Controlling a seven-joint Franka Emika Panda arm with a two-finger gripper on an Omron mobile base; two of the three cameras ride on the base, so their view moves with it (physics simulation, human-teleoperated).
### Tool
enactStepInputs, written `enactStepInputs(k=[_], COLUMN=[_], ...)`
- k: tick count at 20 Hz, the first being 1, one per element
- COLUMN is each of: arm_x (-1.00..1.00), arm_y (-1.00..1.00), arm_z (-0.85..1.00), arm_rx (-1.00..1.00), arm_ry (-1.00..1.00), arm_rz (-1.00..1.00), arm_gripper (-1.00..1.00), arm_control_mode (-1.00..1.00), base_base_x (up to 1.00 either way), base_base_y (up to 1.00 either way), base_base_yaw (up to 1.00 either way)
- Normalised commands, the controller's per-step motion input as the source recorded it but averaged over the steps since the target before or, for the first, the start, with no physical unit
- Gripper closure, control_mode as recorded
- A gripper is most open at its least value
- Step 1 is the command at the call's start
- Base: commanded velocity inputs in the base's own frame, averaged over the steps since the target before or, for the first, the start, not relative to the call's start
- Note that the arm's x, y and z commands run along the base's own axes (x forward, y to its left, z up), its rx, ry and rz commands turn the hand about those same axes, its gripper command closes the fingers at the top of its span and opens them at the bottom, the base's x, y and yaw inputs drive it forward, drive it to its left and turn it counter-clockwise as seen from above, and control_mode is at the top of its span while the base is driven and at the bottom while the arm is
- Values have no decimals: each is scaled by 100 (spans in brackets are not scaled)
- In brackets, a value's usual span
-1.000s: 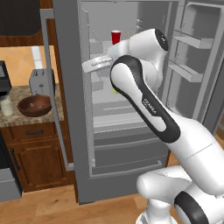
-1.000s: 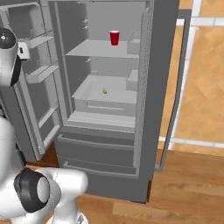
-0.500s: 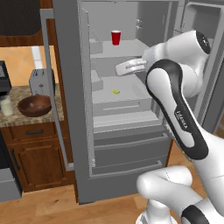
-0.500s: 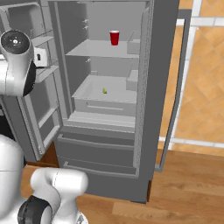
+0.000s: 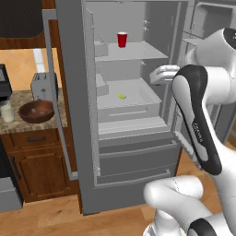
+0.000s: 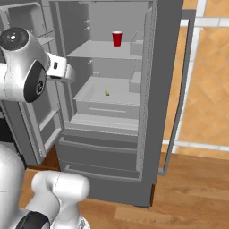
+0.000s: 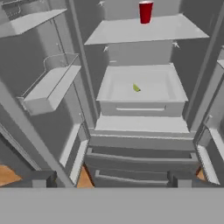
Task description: Grab a lemon wedge from the fridge and one ice cube from the ice bowl, and put them in the glass of lemonade.
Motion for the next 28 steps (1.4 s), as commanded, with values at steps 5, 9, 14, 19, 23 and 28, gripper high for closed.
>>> enactStepInputs(k=[5, 9, 14, 19, 23, 28], arm_x=[8, 0, -30, -91, -60, -13], arm_y=[-20, -23, -16, -3, 0, 0], arm_z=[-67, -31, -61, 12, 49, 43], arm_rx=[-25, 0, 7, -1, -8, -1], arm_ry=[25, 0, 0, 0, 0, 0], arm_rz=[-14, 0, 3, 0, 1, 0], arm_gripper=[-100, -100, -100, -100, -100, -100], arm_control_mode=[-100, -100, -100, -100, -100, -100], base_base_x=[0, 0, 0, 0, 0, 0], base_base_y=[0, 0, 0, 0, 0, 0], base_base_yaw=[0, 0, 0, 0, 0, 0])
